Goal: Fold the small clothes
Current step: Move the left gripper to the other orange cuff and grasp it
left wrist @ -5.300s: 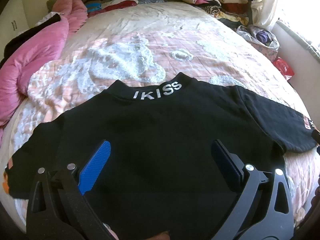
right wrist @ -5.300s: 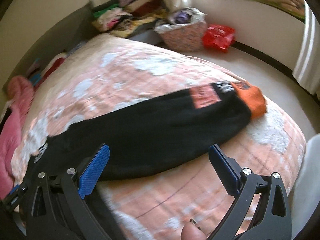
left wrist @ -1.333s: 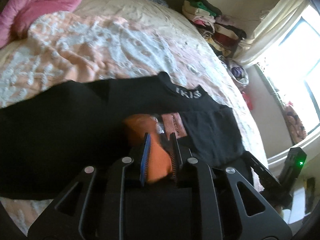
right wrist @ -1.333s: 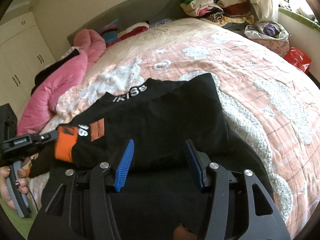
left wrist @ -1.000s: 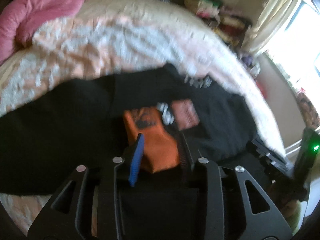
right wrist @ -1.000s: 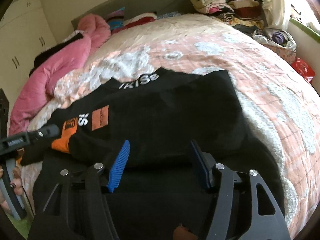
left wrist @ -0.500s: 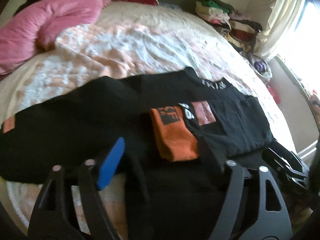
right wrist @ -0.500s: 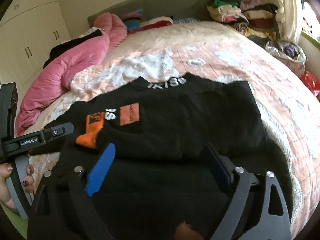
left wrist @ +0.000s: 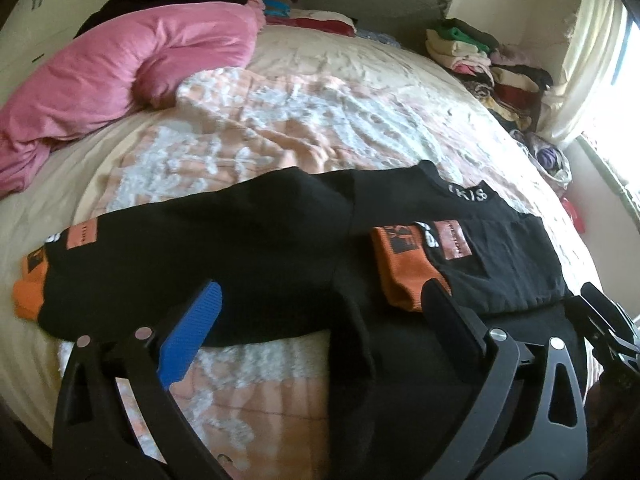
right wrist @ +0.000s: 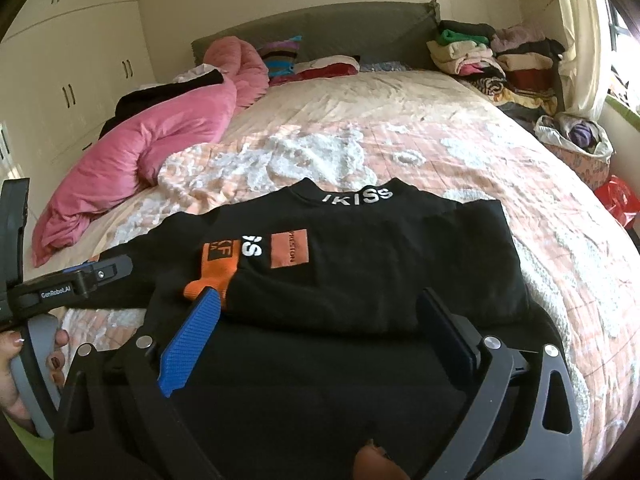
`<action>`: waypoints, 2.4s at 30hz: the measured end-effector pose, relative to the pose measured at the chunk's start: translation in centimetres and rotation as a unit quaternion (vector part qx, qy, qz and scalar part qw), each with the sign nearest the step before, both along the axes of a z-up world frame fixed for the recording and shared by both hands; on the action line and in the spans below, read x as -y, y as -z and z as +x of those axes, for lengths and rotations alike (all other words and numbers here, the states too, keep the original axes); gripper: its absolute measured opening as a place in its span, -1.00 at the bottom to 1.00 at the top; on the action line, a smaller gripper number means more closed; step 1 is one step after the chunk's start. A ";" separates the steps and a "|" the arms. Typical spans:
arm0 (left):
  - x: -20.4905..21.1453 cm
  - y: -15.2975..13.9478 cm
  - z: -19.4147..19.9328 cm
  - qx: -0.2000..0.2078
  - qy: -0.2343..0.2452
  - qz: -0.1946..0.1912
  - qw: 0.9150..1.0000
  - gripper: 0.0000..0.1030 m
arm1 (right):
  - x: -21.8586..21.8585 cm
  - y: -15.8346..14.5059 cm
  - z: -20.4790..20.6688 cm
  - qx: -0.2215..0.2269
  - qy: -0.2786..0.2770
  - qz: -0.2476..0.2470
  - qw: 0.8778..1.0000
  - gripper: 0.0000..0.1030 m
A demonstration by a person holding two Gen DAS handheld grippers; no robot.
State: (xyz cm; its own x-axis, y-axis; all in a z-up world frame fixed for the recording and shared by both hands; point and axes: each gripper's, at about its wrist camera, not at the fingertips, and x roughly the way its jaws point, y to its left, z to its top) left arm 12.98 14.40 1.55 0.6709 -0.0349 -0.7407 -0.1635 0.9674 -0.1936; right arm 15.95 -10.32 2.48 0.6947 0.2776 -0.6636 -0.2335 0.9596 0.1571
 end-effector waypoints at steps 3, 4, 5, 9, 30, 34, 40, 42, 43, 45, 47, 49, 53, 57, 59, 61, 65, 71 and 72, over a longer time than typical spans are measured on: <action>-0.7 -0.2 -0.6 0.004 -0.011 0.003 1.000 0.81 | -0.7 -0.3 -0.1 0.004 -0.007 -0.004 1.000 0.90; -1.0 -0.3 -0.8 0.005 -0.014 0.004 1.000 0.81 | -1.0 -0.5 -0.2 0.006 -0.009 -0.005 1.000 0.90; -1.3 -0.5 -1.0 0.008 -0.018 0.003 1.000 0.81 | -1.3 -0.6 -0.2 0.007 -0.012 -0.006 1.000 0.90; -2.4 -0.9 -1.8 0.016 -0.035 0.007 0.999 0.81 | -2.5 -1.1 -0.5 0.013 -0.025 -0.009 1.000 0.90; -11.6 -1.8 -5.8 0.040 -0.220 0.000 0.975 0.82 | -11.9 -3.5 0.1 0.018 -0.131 -0.003 0.991 0.90; -12.9 -1.5 -6.2 0.036 -0.247 -0.002 0.968 0.82 | -13.8 -4.1 0.3 0.018 -0.155 0.001 0.988 0.90; -15.0 -0.5 -6.6 0.021 -0.286 -0.011 0.958 0.82 | -16.4 -4.4 0.6 0.002 -0.193 0.017 0.981 0.90; -15.6 0.0 -6.7 0.012 -0.296 -0.019 0.955 0.82 | -17.3 -4.5 0.5 0.000 -0.202 0.018 0.979 0.90; -15.9 0.2 -6.8 0.009 -0.300 -0.024 0.954 0.82 | -17.7 -4.5 0.5 0.000 -0.208 0.015 0.978 0.90; -16.3 0.4 -7.0 0.008 -0.307 -0.032 0.951 0.82 | -18.4 -4.4 0.5 0.001 -0.215 0.014 0.977 0.90; -16.8 0.6 -7.3 0.007 -0.315 -0.039 0.948 0.82 | -19.1 -4.3 0.4 -0.003 -0.222 0.017 0.975 0.90; -17.3 0.9 -7.3 0.003 -0.323 -0.044 0.945 0.82 | -19.3 -4.1 0.3 -0.006 -0.225 0.023 0.974 0.90; -18.4 2.0 -7.4 -0.014 -0.340 -0.059 0.939 0.82 | -20.2 -3.6 0.0 -0.012 -0.236 0.027 0.971 0.90; -19.4 3.3 -7.6 -0.038 -0.360 -0.062 0.930 0.82 | -20.7 -2.7 -0.5 -0.019 -0.245 0.022 0.969 0.90; -19.7 3.8 -7.6 -0.046 -0.369 -0.059 0.926 0.82 | -20.6 -2.3 -0.6 -0.023 -0.244 0.024 0.969 0.90; -20.0 4.3 -7.5 -0.053 -0.375 -0.061 0.924 0.82 | -20.2 -1.7 -0.6 -0.029 -0.239 0.026 0.970 0.90; -20.9 5.7 -6.8 -0.070 -0.381 -0.066 0.920 0.82 | -19.3 -0.7 -0.6 -0.037 -0.228 0.028 0.973 0.90; -21.5 5.7 -6.6 -0.046 -0.386 -0.067 0.919 0.25 | -17.2 0.3 -0.5 -0.050 -0.206 0.043 0.976 0.90; -21.7 5.8 -6.6 -0.046 -0.388 -0.068 0.918 -0.10 | -16.9 0.4 -0.5 -0.051 -0.204 0.043 0.977 0.90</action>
